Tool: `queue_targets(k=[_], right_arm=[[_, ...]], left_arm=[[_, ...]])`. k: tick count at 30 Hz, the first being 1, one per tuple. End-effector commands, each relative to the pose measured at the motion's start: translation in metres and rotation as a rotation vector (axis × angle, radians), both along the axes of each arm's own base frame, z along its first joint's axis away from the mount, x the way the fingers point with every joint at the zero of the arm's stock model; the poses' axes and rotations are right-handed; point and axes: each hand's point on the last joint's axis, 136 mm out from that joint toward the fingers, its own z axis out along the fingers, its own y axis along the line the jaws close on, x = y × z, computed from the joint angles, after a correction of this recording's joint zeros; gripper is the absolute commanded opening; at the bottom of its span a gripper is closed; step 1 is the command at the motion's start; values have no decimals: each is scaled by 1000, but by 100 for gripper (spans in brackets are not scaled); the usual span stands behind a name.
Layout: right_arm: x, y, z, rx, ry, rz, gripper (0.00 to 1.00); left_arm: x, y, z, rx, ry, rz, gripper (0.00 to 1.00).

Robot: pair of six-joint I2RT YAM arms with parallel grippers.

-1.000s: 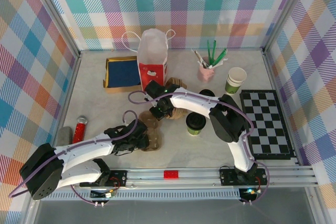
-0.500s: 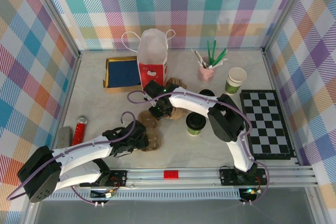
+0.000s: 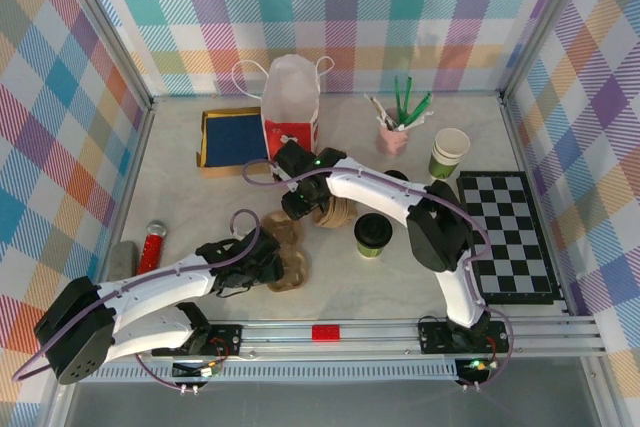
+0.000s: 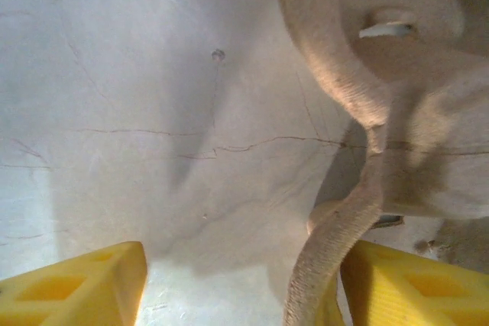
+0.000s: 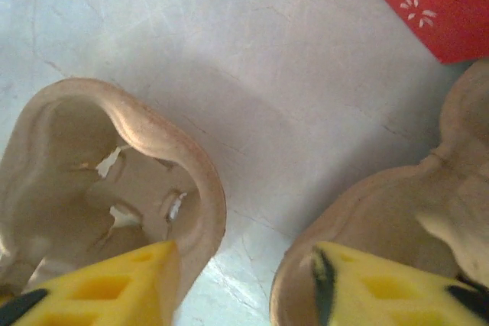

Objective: Pack the takeout coffee

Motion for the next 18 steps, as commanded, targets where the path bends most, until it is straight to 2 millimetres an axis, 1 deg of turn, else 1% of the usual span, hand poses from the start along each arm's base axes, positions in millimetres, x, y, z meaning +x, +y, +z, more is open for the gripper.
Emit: queue_targets(k=[1,3,6,7,8,10,13,15,18], right_arm=[[6,-13,39,22,-61,-48,58],[16,-27,50,-2,-93,-110,65],[36,-58,65,-51,-133,-232,77],[42,-70,68,-72,-143,-270,83],[46,-78,68,-87,-143,-296,98],[52,-94,64,-114,-127,-343,99],[57,-110,53,-149,-108,-401,99],[58,-113,46,-167,-96,-415,99],[58,-111,36,-176,-72,-420,99]], left_arm=[[8,4,26,46,-41,-9,73],[12,3,43,31,-74,-6,76],[17,7,77,0,-142,8,80],[18,9,89,-15,-169,14,81],[19,12,98,-26,-190,22,82],[20,19,113,-45,-224,43,83],[19,28,123,-69,-241,60,84],[18,33,123,-67,-237,69,84],[16,37,120,-68,-230,77,84]])
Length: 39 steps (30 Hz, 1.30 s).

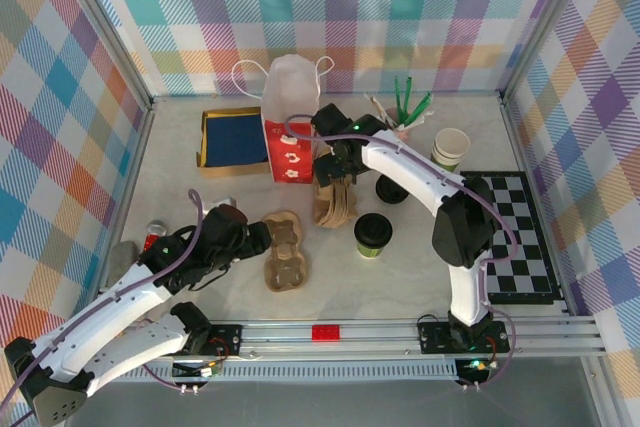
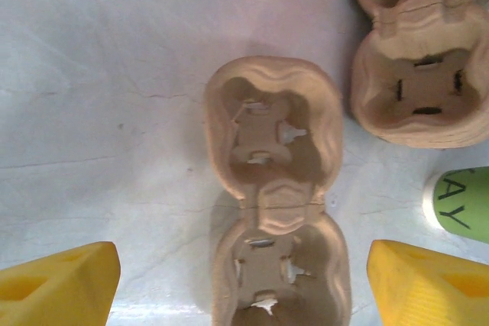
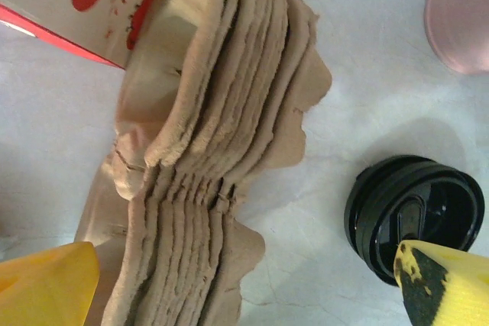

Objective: Pack the takeout coffee

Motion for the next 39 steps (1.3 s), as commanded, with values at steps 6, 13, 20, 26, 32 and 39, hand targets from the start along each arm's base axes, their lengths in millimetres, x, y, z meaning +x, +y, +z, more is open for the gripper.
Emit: queue_targets(k=[6,13,20,26,32,39], right_arm=[[-14,5,-32,-52,97,-16,99],[-26,4,-49,-74,136,-12,99],[-30,4,-65,-59,185,-7,61],[-27,0,-71,-25,192,-23,43],[-22,-2,-59,116,175,-57,39],[-16,-14,-53,305,206,-108,38]], left_arm=[[-11,15,-13,41,42,0,84],[-11,14,-18,28,44,0,83],[-11,16,-21,32,47,1,83],[-14,20,-22,34,44,11,83],[-14,23,-20,37,37,20,82],[-11,22,-18,38,35,22,82]])
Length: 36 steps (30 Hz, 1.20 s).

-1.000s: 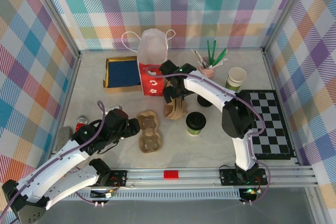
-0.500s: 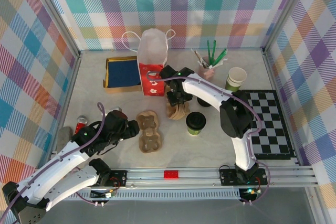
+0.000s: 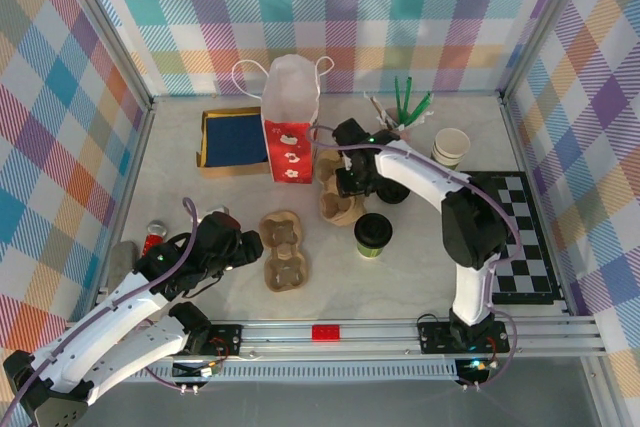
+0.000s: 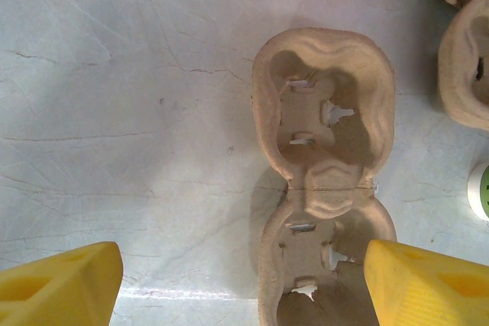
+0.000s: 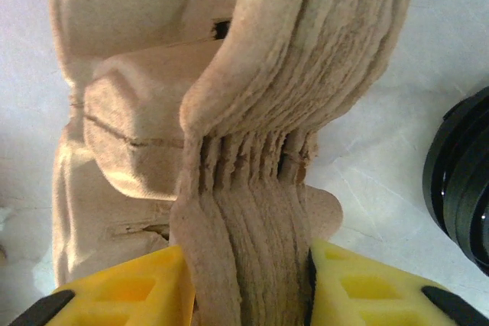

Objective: Pack the takeout coffee

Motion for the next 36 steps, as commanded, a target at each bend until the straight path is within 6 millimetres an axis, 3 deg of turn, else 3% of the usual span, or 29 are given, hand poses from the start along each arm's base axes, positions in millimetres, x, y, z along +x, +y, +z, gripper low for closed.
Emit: queue_targets(k=[1,6,13,22,26,36], right_arm=[[4,10,8,157,7,-25,38],[13,6,8,283,28,-57,38],[31,0,-1,257,27,-79,46],[46,-14,-12,220,34,-125,46],[48,-15,-12,217,30,-124,58],[47,-18,17,196,-33,-78,89]], left_arm=[[2,4,1,15,-2,10,82],[5,1,3,11,-6,10,82],[8,-1,4,12,-5,9,82],[10,-2,7,13,-9,9,82],[12,-3,8,12,-14,9,82],[14,-6,13,3,-25,5,82]])
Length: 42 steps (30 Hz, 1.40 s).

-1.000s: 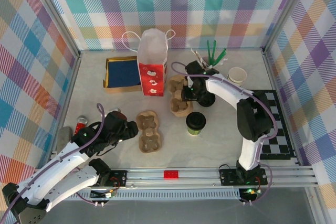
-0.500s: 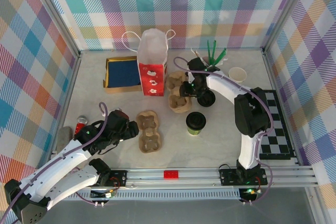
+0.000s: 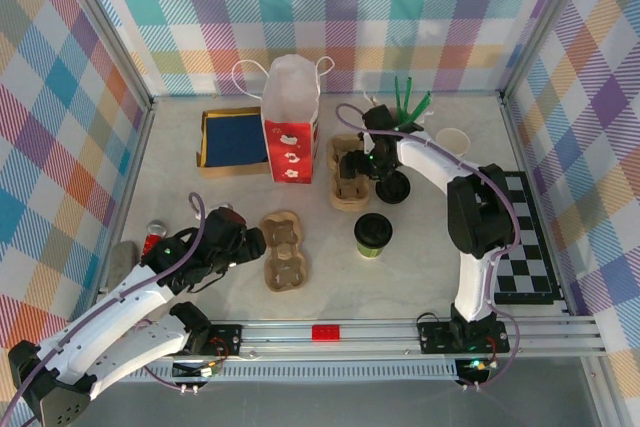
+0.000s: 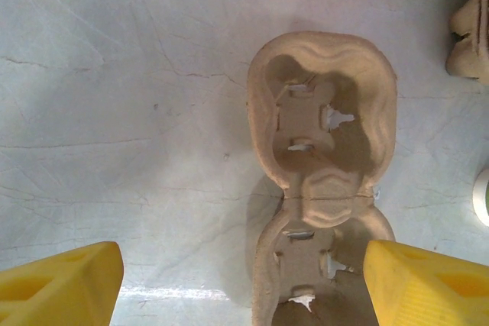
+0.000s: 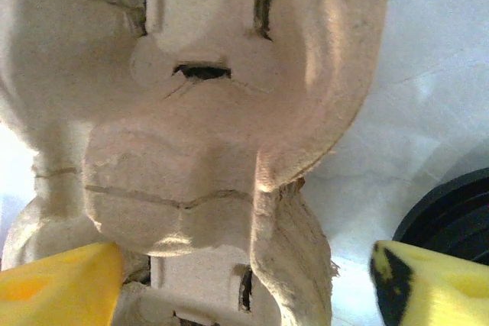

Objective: Pack the takeout coffee

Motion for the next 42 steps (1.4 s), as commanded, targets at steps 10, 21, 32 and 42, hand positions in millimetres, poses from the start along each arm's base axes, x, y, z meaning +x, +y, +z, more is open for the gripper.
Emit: queue_targets(k=[10,21,32,42], right_arm=[[-42,-6,106,-230,-335,283,99],[-191,86,138,13,-560,1144,99],[-218,151,67,-71,-403,1459,99],[-218,189,26,-165,-348,1573,89]], left_arm=[[10,-2,42,-35,-95,-18,82],[61,19,59,-342,-106,123,83],[73,51,39,-495,-88,272,82],[72,66,32,-485,-95,317,82]])
